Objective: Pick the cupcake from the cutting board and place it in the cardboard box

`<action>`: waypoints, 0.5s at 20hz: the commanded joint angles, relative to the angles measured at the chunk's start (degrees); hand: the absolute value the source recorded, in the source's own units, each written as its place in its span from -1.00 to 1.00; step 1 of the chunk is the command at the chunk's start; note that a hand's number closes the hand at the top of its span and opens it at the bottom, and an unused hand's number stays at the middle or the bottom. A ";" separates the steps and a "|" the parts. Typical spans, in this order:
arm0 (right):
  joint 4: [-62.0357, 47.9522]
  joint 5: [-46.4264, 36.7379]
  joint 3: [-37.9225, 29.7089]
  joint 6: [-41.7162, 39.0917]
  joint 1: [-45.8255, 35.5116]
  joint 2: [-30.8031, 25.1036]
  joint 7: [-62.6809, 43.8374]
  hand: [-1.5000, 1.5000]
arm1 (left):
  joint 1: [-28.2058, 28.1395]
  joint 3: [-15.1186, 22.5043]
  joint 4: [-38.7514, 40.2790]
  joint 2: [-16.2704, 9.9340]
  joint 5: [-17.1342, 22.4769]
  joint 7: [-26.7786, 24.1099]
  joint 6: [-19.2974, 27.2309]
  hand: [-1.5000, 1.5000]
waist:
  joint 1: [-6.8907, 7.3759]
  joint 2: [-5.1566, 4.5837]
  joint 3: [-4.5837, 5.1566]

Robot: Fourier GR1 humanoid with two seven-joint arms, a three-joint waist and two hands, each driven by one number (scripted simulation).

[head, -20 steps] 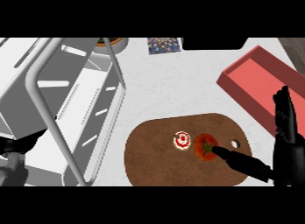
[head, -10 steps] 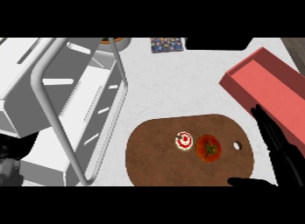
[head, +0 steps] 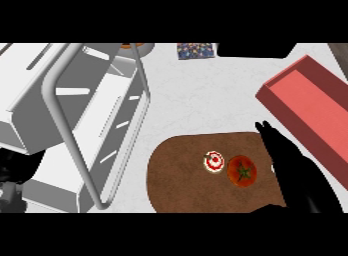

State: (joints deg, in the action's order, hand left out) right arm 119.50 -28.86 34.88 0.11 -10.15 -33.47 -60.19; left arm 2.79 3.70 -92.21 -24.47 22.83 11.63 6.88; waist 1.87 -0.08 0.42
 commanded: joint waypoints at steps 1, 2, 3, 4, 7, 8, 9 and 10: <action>-4.50 3.44 0.96 -8.04 -10.76 9.02 -14.53 -1.00 | 0.18 -2.08 1.64 -1.01 0.66 -1.85 -2.22 0.00 | 0.29 -0.20 -0.19; -4.53 3.95 1.25 -8.65 -11.07 10.30 -15.75 -1.00 | 3.15 -4.04 1.73 -2.22 2.55 1.19 -2.35 0.00 | -0.45 -0.09 -0.24; -5.93 4.53 0.12 -8.87 -11.03 10.61 -15.58 -1.00 | -1.45 -3.84 1.23 -1.46 1.89 -3.04 -3.79 0.00 | -0.45 0.03 -0.27; -5.07 4.00 1.63 -10.52 -13.08 12.11 -19.68 -1.00 | -1.29 -4.07 -0.19 -2.04 2.64 -0.21 -3.14 0.00 | -0.27 0.17 -0.24; -7.65 2.15 3.71 -9.55 -12.71 15.46 -20.65 -1.00 | -2.39 -2.86 -0.56 -0.54 0.60 -0.95 -1.98 0.00 | -1.09 0.22 -0.31; -9.91 1.90 3.04 -9.81 -15.26 17.52 -20.75 -1.00 | -0.09 -3.46 0.91 0.11 1.07 -0.50 -1.55 0.00 | -1.23 0.11 -0.31; -8.71 4.55 1.25 -11.87 -12.47 14.14 -19.10 -1.00 | -3.15 -1.75 0.64 1.68 -0.55 -3.52 -1.76 0.00 | -1.47 0.17 -0.32; -11.42 1.33 4.46 -9.60 -11.83 16.84 -17.81 -1.00 | -0.59 -4.00 -0.24 -0.46 0.88 -0.41 -1.87 0.00 | -1.43 0.16 -0.36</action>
State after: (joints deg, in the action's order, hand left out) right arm 110.81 -26.14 36.83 -6.23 -20.87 -20.76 -67.42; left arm 1.03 1.44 -91.71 -24.54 23.06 10.41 4.95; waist 0.89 -0.03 0.25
